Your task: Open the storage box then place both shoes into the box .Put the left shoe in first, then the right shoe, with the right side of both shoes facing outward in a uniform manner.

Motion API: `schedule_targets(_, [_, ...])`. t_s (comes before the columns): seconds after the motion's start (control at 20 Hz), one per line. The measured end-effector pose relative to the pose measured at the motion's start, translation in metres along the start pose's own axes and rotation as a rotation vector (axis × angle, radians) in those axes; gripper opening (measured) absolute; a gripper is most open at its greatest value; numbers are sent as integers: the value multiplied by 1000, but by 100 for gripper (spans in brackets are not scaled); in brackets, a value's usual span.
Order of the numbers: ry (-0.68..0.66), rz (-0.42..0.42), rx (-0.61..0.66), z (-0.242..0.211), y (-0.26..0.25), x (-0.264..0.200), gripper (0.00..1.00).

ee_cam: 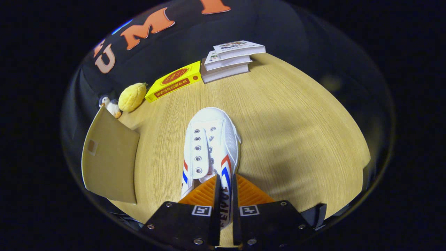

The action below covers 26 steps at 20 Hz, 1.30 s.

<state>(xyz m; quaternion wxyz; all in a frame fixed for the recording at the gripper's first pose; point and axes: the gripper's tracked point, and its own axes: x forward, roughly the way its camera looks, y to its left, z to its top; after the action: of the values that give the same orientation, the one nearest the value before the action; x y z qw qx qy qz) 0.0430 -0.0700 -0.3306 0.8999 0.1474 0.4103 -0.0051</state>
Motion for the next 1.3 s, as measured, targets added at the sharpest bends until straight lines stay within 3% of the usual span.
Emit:
schedule_targets(0.05, [-14,1,-14,0,1,-1,4])
schedule_targets(0.1, [-21,-2,-11,1,1,-1,1])
schedule_targets(0.3, [-46,100,120,6,30,-11,0])
schedule_targets(0.55, [-91,223,169,23,85,-37,0])
schedule_targets(1.0, [-200,349,93,63,219,-127,0])
schedule_targets(1.3, [-183,355,7,44,306,-126,0])
